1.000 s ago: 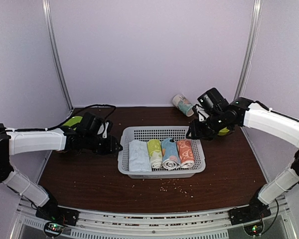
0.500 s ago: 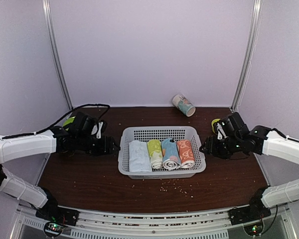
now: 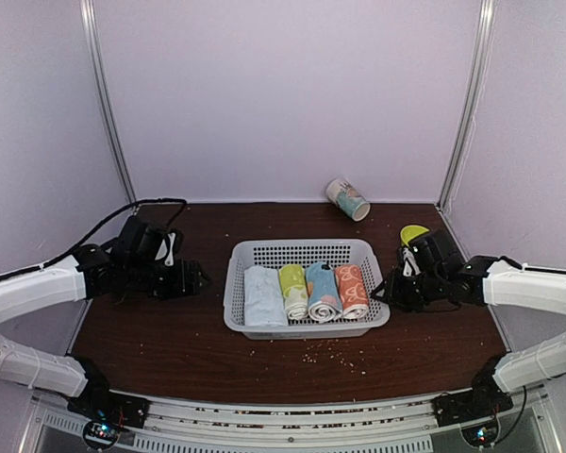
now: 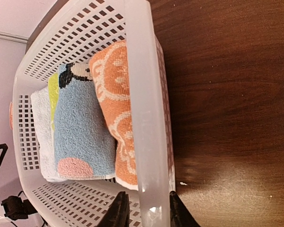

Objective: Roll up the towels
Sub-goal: Move the bin to the center of the board.

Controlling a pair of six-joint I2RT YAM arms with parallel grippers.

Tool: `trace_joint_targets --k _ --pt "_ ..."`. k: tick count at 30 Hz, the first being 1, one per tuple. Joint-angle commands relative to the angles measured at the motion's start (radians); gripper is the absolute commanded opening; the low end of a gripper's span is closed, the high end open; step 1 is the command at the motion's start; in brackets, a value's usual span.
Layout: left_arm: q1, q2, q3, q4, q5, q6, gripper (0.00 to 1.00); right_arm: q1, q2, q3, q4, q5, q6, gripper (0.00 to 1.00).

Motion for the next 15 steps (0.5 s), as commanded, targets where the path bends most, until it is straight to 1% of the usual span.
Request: trace_joint_targets --k 1,5,10,15 --pt "-0.006 -0.041 -0.015 -0.035 -0.050 -0.032 0.75 -0.003 0.047 0.004 0.109 -0.022 0.024 0.24" --pt "-0.006 -0.086 -0.041 -0.038 -0.058 -0.056 0.74 -0.003 0.095 0.040 0.131 -0.013 0.022 0.16" --pt "-0.006 -0.130 -0.072 -0.050 -0.069 -0.079 0.74 -0.003 0.148 0.072 0.149 0.012 0.028 0.09" --pt "-0.007 -0.153 -0.092 -0.054 -0.076 -0.086 0.74 -0.003 0.202 0.108 0.169 0.043 0.037 0.05"
